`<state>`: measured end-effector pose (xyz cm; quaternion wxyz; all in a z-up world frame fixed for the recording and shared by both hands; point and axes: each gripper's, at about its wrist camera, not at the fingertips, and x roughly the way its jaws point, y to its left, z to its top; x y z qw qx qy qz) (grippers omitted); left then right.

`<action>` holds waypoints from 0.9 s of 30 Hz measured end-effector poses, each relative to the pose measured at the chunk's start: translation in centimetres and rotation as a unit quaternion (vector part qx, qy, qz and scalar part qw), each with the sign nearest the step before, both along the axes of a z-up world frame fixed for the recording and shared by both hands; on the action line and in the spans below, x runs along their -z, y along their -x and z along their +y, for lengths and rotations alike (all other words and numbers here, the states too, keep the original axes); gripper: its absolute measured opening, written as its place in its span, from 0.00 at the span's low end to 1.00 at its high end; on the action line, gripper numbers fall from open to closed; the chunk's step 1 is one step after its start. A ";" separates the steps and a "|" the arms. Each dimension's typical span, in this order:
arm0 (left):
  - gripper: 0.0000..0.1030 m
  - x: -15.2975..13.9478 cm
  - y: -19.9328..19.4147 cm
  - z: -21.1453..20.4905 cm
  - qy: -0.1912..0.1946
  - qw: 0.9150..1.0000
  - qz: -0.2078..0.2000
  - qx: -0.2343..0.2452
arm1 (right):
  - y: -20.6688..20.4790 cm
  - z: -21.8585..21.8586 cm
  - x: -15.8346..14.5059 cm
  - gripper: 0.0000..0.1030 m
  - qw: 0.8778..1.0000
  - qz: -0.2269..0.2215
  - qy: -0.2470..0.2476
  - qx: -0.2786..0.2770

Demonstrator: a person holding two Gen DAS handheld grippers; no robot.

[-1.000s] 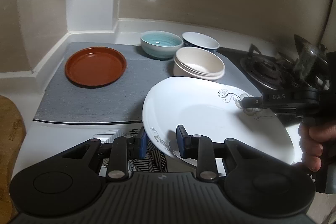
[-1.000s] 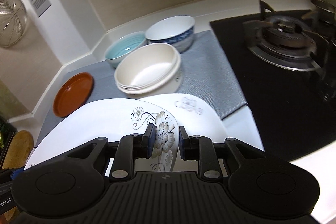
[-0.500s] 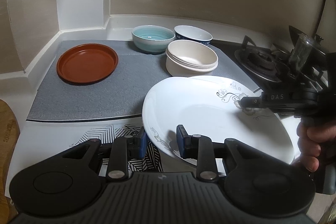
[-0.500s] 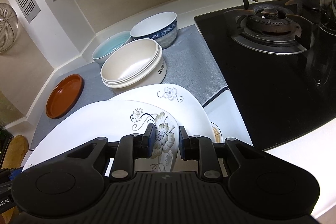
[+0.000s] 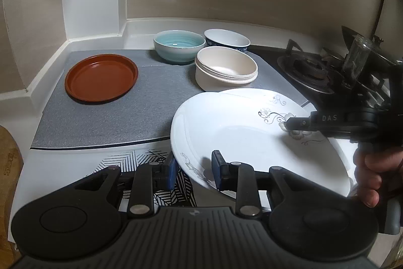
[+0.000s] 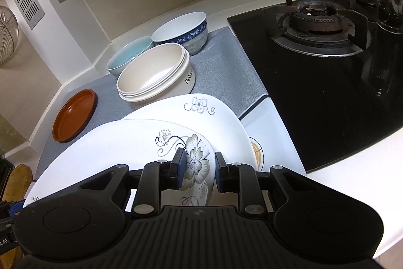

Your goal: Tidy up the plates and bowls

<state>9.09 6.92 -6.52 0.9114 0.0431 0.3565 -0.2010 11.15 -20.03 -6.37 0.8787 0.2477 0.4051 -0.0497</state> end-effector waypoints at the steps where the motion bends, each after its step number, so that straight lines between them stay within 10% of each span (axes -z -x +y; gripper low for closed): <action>1: 0.31 0.0 0.0 0.0 0.000 1.000 0.000 0.001 | 0.1 0.0 0.0 0.24 1.000 -0.001 0.000 0.002; 27: 0.30 0.1 -0.8 0.8 0.035 0.999 0.035 -0.011 | 1.1 0.3 0.3 0.25 0.999 -0.027 0.004 0.020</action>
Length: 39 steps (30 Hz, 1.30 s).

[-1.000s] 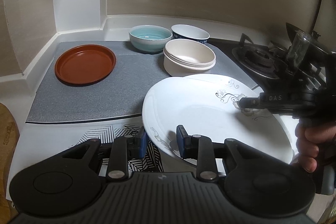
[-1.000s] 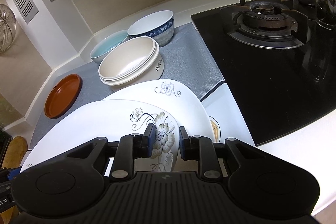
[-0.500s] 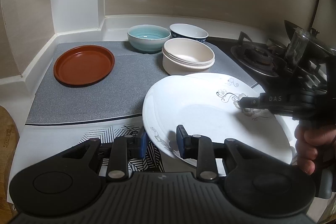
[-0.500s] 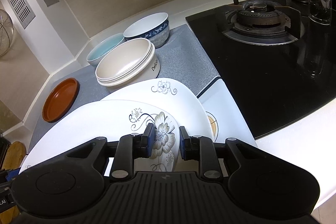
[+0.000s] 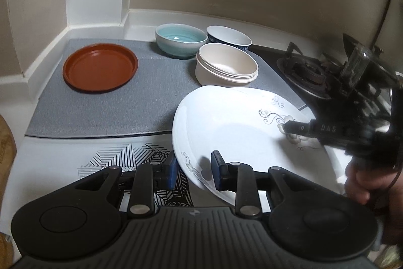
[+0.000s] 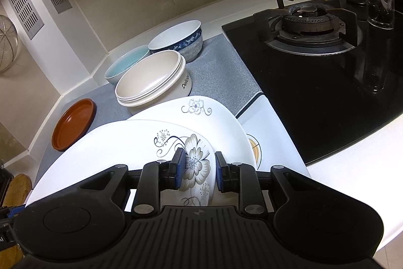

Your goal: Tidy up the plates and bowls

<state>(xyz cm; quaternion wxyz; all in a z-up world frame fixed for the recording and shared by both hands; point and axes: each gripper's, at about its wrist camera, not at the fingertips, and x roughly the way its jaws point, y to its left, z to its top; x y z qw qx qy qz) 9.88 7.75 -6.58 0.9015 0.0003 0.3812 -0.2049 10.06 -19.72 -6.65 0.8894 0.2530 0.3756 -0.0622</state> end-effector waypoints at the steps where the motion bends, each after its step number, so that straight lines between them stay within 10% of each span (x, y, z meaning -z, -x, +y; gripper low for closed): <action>1: 0.29 -0.1 -0.1 0.1 0.006 1.000 0.007 -0.003 | 0.0 0.0 0.0 0.25 1.000 -0.001 0.000 0.000; 15: 0.12 -0.7 -2.5 2.2 0.077 0.990 0.104 -0.059 | 0.0 0.0 0.1 0.26 1.000 -0.005 0.000 0.000; 39: 0.11 -1.2 -3.2 2.0 0.061 0.990 0.109 -0.064 | -1.1 1.2 -0.4 0.23 0.995 0.008 0.094 -0.044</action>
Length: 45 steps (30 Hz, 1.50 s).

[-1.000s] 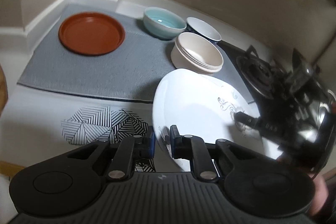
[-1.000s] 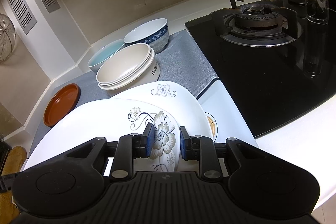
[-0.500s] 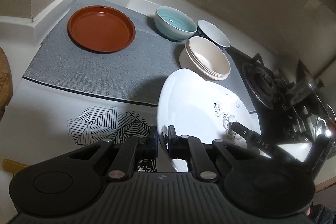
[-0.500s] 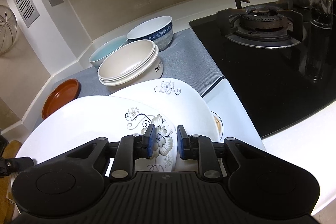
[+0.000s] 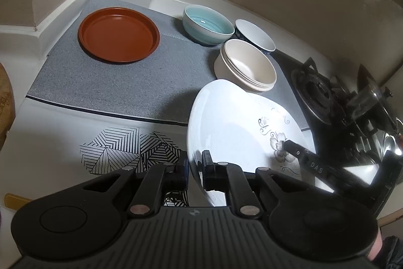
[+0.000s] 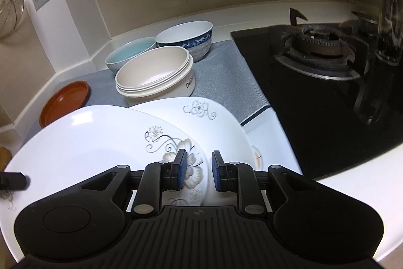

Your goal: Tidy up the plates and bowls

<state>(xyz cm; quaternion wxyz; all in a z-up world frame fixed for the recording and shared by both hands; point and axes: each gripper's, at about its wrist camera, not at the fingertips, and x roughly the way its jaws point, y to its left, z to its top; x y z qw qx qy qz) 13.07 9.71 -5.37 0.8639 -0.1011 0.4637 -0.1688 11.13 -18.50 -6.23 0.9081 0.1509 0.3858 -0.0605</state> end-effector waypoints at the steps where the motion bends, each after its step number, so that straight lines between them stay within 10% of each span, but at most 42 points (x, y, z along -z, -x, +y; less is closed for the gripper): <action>1: 0.11 0.1 0.0 -0.1 -0.001 1.000 0.001 0.001 | 0.0 -0.1 -0.1 0.23 1.000 0.001 0.006 -0.004; 45: 0.16 0.4 5.7 -7.8 -0.084 0.989 0.036 -0.114 | 0.7 -5.7 -1.5 0.28 0.982 0.049 -0.025 -0.178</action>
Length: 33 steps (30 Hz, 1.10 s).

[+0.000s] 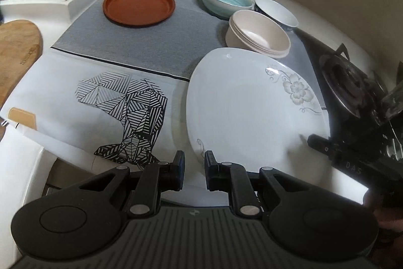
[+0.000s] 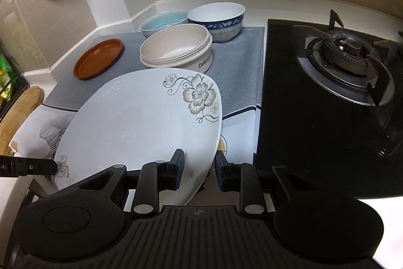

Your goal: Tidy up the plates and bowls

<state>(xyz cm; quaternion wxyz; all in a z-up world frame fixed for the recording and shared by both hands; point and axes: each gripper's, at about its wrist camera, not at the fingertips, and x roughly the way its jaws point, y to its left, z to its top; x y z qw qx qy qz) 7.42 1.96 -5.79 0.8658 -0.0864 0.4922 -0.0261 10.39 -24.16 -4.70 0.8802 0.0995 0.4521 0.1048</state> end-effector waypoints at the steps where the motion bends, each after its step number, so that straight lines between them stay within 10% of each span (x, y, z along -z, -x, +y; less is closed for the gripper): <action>1: 0.16 -0.1 0.1 0.1 -0.001 1.000 -0.002 -0.004 | 0.0 0.0 0.0 0.28 1.000 0.000 0.000 -0.004; 14: 0.19 -1.8 -2.4 2.9 0.009 0.998 -0.050 -0.044 | 0.4 -0.5 -0.8 0.29 1.000 -0.007 -0.004 0.004; 33: 0.33 1.9 -17.7 14.6 0.043 0.990 -0.092 -0.094 | 1.2 1.9 -6.9 0.30 0.989 -0.031 0.063 0.127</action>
